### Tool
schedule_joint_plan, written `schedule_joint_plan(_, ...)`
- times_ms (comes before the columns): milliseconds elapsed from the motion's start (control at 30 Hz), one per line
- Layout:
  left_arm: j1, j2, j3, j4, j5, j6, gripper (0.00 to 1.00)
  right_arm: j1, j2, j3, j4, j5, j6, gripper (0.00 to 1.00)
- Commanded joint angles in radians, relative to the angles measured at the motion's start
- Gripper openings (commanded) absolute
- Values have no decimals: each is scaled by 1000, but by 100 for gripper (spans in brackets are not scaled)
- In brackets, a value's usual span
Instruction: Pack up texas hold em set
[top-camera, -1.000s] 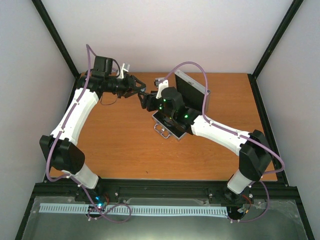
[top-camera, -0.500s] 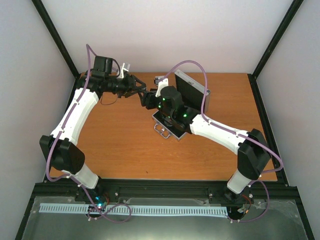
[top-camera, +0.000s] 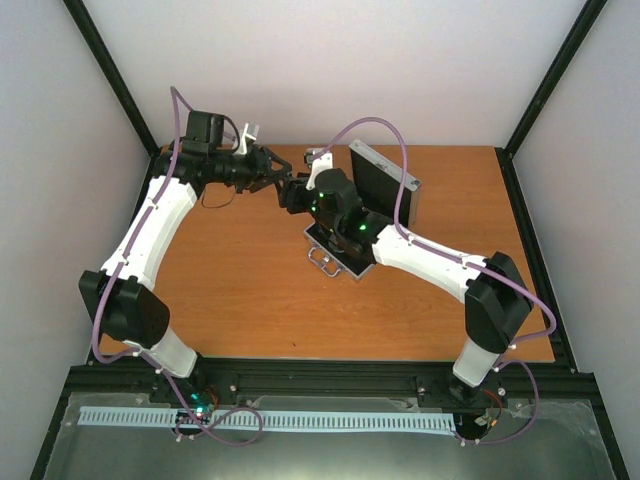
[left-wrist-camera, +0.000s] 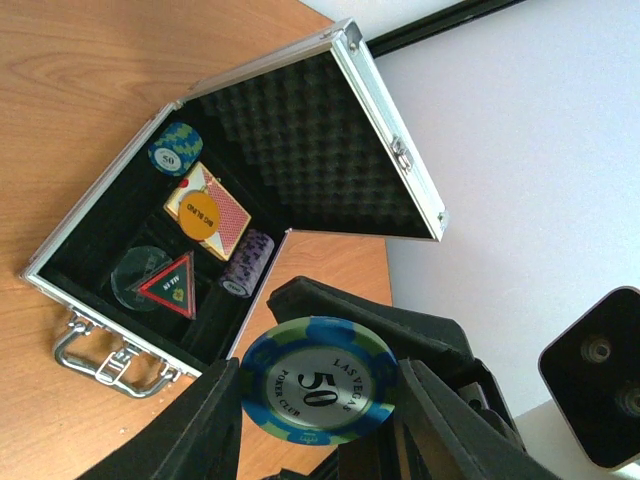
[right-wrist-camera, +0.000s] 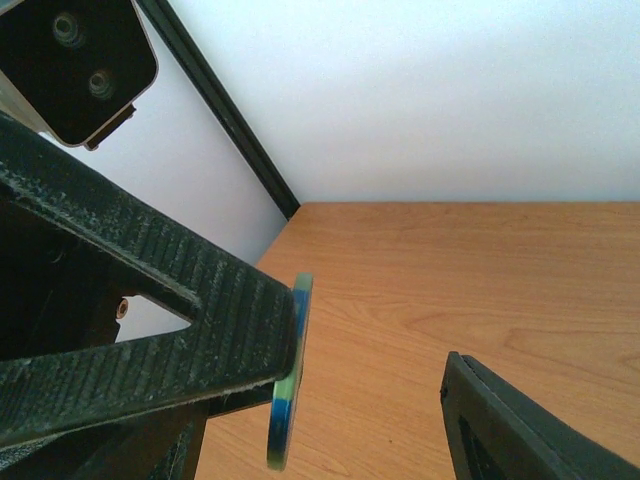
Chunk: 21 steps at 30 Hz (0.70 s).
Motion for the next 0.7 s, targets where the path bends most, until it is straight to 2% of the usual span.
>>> schedule_joint_plan(0, -9, -23, 12, 5, 27, -17, 30, 7, 22, 50, 60, 58, -3, 65)
schedule_joint_plan(467, -28, -20, 24, 9, 38, -24, 31, 2, 31, 48, 75, 140, -17, 51)
schedule_joint_plan(667, -34, -20, 26, 8, 39, -26, 32, -11, 31, 40, 85, 155, -24, 33)
